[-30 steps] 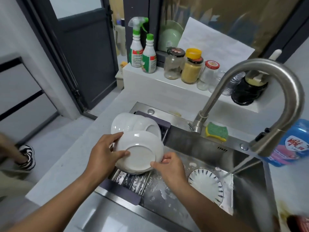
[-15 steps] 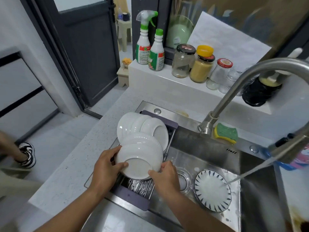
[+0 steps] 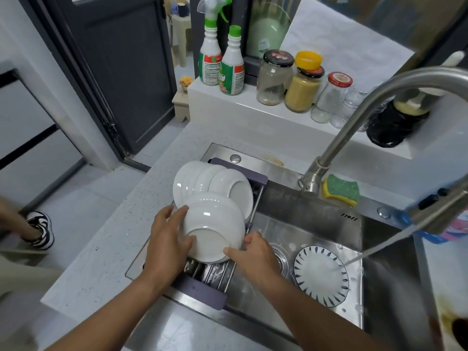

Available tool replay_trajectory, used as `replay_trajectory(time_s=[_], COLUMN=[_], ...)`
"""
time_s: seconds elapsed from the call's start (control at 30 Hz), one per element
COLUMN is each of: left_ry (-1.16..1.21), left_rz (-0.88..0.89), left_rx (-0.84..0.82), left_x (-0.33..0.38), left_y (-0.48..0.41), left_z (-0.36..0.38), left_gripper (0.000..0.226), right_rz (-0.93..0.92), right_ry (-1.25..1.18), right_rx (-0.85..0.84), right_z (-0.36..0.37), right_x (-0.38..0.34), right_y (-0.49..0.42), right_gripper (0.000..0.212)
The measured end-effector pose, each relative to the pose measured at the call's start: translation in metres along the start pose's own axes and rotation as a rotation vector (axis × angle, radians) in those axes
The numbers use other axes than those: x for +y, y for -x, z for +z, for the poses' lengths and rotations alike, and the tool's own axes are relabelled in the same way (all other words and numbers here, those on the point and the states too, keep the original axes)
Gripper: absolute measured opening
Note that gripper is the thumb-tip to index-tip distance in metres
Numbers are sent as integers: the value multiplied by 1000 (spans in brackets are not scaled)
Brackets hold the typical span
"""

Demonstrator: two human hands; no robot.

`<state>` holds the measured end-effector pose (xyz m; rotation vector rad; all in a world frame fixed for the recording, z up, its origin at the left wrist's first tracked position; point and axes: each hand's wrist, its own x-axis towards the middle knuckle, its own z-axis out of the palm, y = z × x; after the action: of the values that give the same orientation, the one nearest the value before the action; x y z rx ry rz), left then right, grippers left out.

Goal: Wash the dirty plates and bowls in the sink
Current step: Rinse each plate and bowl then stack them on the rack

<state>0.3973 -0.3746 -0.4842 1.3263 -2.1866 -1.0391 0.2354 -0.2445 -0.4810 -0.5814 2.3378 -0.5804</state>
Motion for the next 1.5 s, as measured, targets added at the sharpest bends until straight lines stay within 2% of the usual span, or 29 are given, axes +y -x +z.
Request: replay_trajectory(time_s=[0.13,0.2,0.3,0.5,0.63,0.77,0.87,1.07,1.2,1.33,1.4,1.5], left_ry=[-16,17,106,330,347,288,294,292,213,58,28,-14], left_rz=[206,292,315,-51,-216,-308,-355,-454,-475,-394,-360,-346], left_rx=[33,-32,-178,-522,-631,-659,-687,-614,-588,-645,-699,-706], left_x=[42,67,99,119,118,110,110,87,46,51,52,54], left_y=[7,9,9,8,15,12,12,7,0,5,8,10], left_z=[11,22,48,141,203,252,280,324,359,355,358,363], left_gripper=[68,56,46,32,21,17,13,20,46,22,19,23], right_rz=[-14,-2,35,140,171,182,206,269,314,404,447,472], right_ry=[-81,-130,-206,-410,-494,-598,-646,-769,-634,-482,-383,-195], right_rx=[-39,-27,36,131,155,143,145,156,207,337,389,268], right_z=[-18,-32,-57,-96,-114,-124,-124,-105,-93,-79,-74,-67], right_x=[11,21,50,144,189,213,231,269,299,329,340,348], right_y=[-3,-6,-12,-27,-36,-47,-63,-98,-115,-124,-125,-122], right_gripper=[57,49,29,7,19,22,16,15,15,7,14,4])
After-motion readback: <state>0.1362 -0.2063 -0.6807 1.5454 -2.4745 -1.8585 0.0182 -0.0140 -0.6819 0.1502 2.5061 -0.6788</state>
